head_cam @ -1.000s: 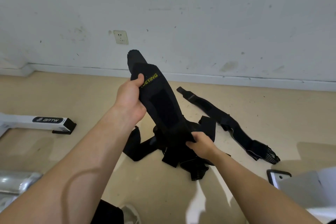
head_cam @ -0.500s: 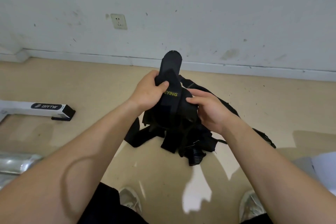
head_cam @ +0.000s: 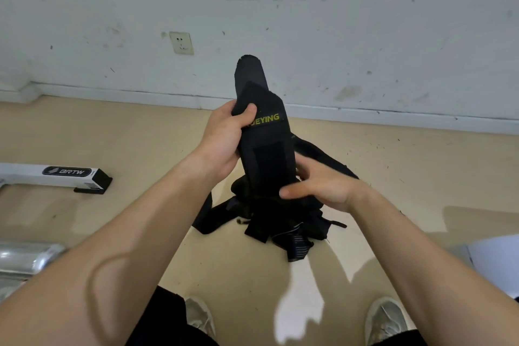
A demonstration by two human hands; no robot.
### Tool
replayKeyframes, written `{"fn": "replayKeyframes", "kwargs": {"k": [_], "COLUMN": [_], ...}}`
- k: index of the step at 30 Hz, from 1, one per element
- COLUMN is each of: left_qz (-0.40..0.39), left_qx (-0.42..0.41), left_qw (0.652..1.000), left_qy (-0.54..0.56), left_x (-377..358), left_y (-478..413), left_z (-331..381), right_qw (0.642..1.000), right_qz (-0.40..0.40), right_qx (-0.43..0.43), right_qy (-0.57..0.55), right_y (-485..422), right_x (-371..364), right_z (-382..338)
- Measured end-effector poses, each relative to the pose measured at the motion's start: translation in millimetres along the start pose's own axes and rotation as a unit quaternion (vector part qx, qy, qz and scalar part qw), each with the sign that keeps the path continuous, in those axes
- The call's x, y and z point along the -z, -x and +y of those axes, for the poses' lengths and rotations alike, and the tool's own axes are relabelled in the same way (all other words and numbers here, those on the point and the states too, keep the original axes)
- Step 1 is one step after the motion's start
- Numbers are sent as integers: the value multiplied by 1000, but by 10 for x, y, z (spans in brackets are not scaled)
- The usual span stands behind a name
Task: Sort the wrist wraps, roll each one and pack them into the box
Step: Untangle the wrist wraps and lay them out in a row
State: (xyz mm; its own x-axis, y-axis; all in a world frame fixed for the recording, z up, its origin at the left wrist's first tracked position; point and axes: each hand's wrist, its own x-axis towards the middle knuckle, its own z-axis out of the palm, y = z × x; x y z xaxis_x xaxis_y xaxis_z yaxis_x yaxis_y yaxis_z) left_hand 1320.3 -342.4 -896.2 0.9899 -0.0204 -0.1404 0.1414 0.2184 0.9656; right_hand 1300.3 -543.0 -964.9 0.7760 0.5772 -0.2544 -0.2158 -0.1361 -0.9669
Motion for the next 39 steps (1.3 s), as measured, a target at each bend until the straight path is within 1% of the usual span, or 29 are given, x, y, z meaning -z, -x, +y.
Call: {"fn": "replayKeyframes", "kwargs": {"k": [2, 6, 9, 13, 16, 18, 21, 24, 25, 27, 30, 31, 34, 39], "left_qz": [0, -6, -15, -36, -35, -31, -16, -11, -12, -7, -4, -17, -91, -111], "left_qx": [4, 10, 8, 29, 13, -1, -7, -9, -14, -22, 3, 14, 16, 46], "left_qw": [1000, 997, 993, 987, 989, 994, 1000, 999, 999, 999, 1000, 999, 992, 981], "left_qy": [20, 82, 121, 154, 142, 107, 23, -35, -42, -36, -13, -26, -88, -152], "left_x": [-33, -134, -224, -366, -469, -541, -628, -651, -659, -681, -673, -659, -586, -357], "left_y": [24, 100, 173, 297, 351, 354, 355, 385, 398, 418, 467, 493, 563, 612], "left_z": [13, 69, 143, 149, 143, 116, 16, -66, -80, -112, -220, -266, -447, -650], "right_qw": [997, 979, 966, 967, 960, 953, 943, 935, 934, 936, 931, 928, 920, 914], "right_qz": [28, 174, 233, 219, 233, 248, 265, 257, 256, 266, 290, 300, 324, 344], "right_qx": [59, 91, 110, 109, 137, 141, 128, 111, 114, 128, 130, 131, 136, 133], "right_qy": [-34, 47, 16, -70, -76, -101, -155, -217, -221, -194, -177, -178, -176, -172], "right_y": [4, -47, 13, 165, 266, 296, 296, 290, 289, 288, 258, 239, 163, 14], "right_x": [-120, -354, -417, -429, -393, -346, -284, -282, -284, -282, -261, -245, -200, -211], "right_z": [-282, -610, -720, -813, -814, -778, -748, -731, -717, -680, -664, -669, -676, -666]}}
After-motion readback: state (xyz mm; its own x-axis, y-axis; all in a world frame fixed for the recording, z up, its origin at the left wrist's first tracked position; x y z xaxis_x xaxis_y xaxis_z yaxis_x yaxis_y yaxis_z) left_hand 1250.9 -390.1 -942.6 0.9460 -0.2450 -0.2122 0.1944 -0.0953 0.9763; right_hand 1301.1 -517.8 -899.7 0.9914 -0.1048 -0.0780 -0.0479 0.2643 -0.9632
